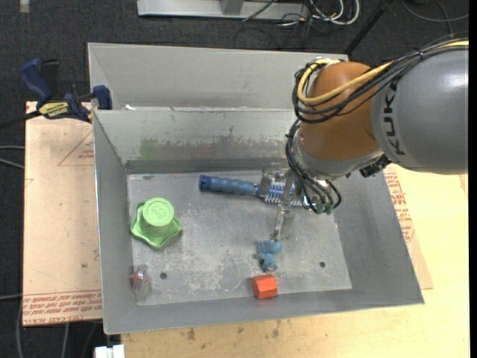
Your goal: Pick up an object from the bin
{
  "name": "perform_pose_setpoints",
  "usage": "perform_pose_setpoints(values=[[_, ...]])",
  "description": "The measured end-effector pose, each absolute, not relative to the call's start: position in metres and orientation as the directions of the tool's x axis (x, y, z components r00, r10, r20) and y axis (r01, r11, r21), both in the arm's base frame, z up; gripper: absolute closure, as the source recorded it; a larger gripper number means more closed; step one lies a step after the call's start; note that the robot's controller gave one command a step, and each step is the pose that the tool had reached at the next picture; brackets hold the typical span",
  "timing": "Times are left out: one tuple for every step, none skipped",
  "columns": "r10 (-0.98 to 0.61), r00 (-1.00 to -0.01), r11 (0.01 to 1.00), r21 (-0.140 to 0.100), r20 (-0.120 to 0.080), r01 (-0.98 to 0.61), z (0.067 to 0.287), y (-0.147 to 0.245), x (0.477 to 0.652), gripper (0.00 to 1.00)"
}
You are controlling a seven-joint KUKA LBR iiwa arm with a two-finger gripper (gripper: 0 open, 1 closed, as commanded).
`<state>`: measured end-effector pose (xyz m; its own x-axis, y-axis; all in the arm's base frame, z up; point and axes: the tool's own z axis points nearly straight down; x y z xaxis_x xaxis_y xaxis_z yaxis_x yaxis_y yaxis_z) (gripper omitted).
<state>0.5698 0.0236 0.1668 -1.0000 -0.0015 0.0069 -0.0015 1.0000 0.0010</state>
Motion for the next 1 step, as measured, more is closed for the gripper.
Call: perform_pose_setpoints(values=[[-0.412,-0.911,0.911,0.000,0.000,-0.412,0.2108,0.0058,0.4840,0.00]])
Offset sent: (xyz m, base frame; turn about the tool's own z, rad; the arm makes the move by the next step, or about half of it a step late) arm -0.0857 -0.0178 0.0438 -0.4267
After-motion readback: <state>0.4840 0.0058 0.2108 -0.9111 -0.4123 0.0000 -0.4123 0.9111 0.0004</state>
